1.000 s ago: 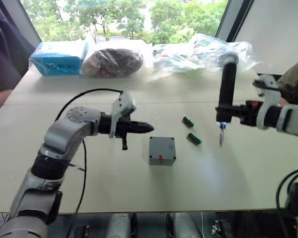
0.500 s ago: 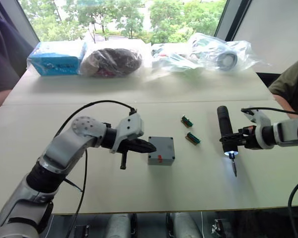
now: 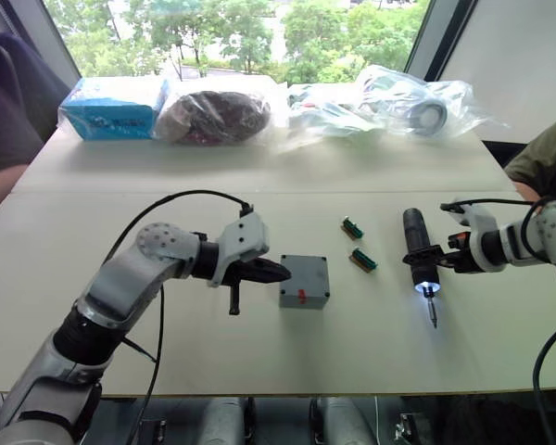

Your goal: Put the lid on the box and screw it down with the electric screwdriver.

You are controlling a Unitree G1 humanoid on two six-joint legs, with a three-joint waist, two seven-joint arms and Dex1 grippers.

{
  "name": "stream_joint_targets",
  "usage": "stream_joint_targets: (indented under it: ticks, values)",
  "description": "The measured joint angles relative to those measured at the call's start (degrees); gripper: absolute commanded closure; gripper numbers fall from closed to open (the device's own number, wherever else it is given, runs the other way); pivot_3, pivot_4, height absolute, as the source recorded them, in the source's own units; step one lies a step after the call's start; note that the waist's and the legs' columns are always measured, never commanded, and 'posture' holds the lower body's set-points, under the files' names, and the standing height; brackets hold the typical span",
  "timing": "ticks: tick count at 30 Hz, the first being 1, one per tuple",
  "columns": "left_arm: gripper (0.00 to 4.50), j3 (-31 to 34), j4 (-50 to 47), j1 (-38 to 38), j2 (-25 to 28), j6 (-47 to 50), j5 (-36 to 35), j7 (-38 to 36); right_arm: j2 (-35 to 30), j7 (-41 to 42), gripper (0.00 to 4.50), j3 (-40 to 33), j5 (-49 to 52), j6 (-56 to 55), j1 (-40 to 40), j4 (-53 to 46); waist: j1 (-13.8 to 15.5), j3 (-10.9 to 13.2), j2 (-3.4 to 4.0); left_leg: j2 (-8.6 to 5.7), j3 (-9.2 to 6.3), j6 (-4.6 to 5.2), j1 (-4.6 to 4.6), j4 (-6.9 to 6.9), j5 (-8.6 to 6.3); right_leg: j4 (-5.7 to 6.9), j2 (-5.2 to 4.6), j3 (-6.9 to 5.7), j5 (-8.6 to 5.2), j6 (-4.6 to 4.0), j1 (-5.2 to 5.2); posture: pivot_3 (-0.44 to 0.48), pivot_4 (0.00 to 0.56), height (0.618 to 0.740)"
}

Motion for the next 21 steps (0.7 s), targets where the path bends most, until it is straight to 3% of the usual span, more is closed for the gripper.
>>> stream_joint_targets:
  ticks: [9,15,21]
  values:
    - [4.5,0.2,3.3,-0.9,0.0,-1.1,0.8,0.0,-2.6,5.6,0.01,-2.2,-3.0,-0.6,-1.5,-3.1,-0.1,0.1,0.2,0.03,0.02,0.09,-0.09,0.17,-0.06,0.06,0.0,0.01,0.01,0.01,-0.06,0.0,0.15,0.74]
    - [4.5,6.2,7.0,-2.2,-0.2,0.3,-1.8,0.7,-5.8,11.1,0.01,-8.2,-0.5,-2.2,-4.7,-15.4,-0.3,0.1,0.21,0.17,0.03,0.08,-0.11,0.16,-0.07,0.06,0.08,0.0,0.0,0.01,-0.12,0.0,0.15,0.74]
    - [4.5,6.6,9.6,0.7,0.3,-0.8,0.2,2.3,-4.4,19.5,0.01,-11.9,3.9,-18.4,17.6,-48.5,0.0,0.1,0.16,0.16,-0.05,0.08,-0.11,0.29,-0.08,0.07,0.07,-0.05,0.0,0.05,0.03,0.0,0.15,0.74]
